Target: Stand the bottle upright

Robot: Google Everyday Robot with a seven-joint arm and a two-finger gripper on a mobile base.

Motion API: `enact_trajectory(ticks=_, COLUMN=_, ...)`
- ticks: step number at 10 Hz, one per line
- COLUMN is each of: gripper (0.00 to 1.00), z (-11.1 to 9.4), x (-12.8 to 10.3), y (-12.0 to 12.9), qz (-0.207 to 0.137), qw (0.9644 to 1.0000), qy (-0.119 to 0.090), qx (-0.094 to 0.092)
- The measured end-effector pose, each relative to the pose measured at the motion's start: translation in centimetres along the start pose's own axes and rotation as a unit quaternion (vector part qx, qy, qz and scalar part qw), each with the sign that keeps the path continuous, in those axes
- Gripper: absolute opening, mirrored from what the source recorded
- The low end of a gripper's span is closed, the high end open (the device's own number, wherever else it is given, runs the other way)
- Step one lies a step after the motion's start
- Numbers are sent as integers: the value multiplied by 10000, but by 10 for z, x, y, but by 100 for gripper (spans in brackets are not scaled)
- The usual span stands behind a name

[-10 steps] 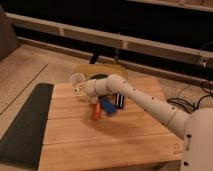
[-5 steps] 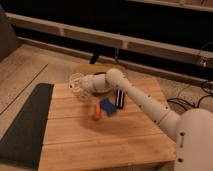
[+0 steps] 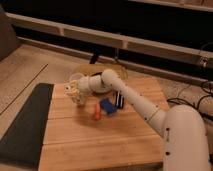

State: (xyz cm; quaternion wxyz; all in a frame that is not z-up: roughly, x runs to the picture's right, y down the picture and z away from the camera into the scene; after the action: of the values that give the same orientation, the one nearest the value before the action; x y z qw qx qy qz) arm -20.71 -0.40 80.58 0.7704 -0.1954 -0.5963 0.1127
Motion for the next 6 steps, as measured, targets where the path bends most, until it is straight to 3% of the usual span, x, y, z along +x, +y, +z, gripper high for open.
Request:
enact_trajectory(ticks=1, gripper=2, z=-1, x=4, y=-3, qz=35, qw=10000, qy=-56, qx=-4)
enact_trajectory(ticks=5, gripper=37, z=-1, x=14, y=-7, qz=168, qw=9997, qy=-149, qx=-100)
enact_trajectory(ticks=6, gripper=42, z=-1, x=14, y=-7, qz=174, qw=9997, qy=-145, qx=-102)
